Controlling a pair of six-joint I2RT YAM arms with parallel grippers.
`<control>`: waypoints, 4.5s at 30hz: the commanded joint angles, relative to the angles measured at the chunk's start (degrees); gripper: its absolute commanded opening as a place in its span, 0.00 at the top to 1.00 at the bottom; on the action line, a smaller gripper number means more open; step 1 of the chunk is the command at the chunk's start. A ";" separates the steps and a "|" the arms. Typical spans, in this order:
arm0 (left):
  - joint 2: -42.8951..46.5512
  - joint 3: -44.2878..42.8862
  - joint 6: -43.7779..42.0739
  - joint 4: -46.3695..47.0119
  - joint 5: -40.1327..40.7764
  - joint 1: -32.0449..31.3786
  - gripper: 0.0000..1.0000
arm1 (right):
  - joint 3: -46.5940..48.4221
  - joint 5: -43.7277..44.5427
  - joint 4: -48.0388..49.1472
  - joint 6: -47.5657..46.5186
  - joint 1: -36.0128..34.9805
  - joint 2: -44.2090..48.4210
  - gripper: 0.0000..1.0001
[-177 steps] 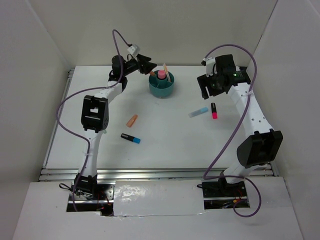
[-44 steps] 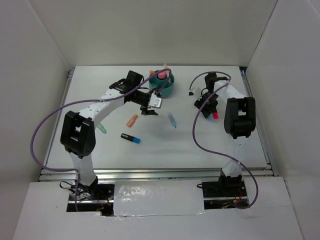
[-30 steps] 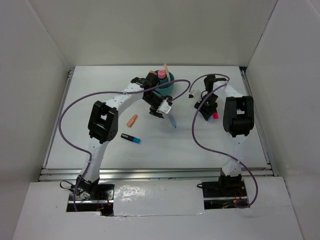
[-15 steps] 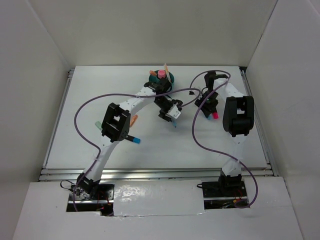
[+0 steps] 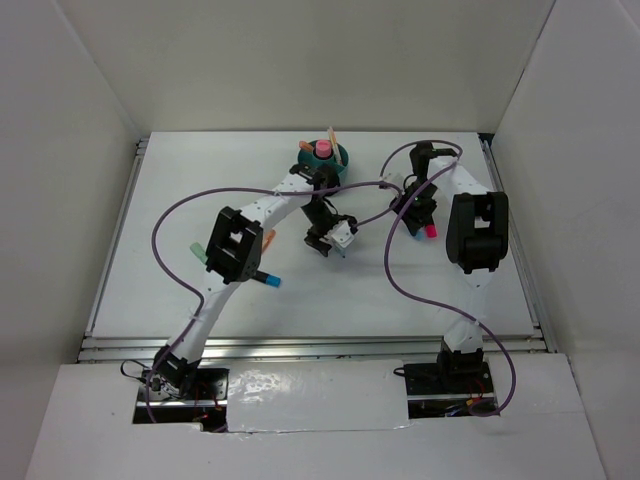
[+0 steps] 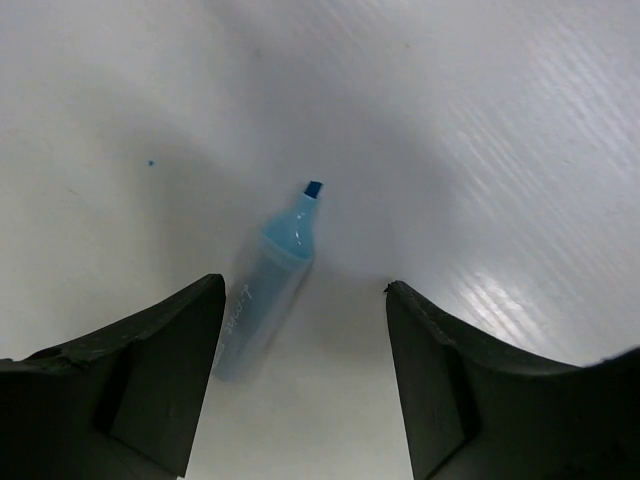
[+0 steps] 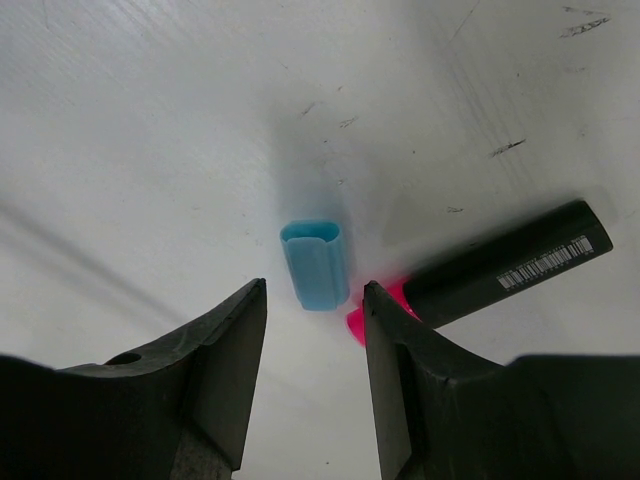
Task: Sort the stationery into containers
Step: Move the pen to the center of the board, then pick up the pen from the center of the board, then close the pen cap on the pen.
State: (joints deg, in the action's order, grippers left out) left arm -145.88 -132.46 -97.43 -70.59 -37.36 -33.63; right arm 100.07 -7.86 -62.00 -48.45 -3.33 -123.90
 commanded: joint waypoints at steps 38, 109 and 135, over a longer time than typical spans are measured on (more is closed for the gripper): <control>4.82 13.81 1.09 4.05 14.95 4.45 0.58 | 0.39 4.17 -4.62 -5.08 -1.41 -1.08 0.41; 42.95 104.68 28.69 176.06 10.91 7.61 1.00 | 3.47 -52.78 -20.80 7.66 -17.50 6.12 0.97; 63.70 118.64 27.82 176.06 2.83 5.33 1.00 | -10.41 -59.03 -20.88 2.05 -21.36 12.18 0.98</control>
State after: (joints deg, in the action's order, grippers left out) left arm -85.76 -17.21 -69.06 72.95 -28.58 -27.66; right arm 90.94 -63.92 -76.23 -43.46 -22.55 -117.45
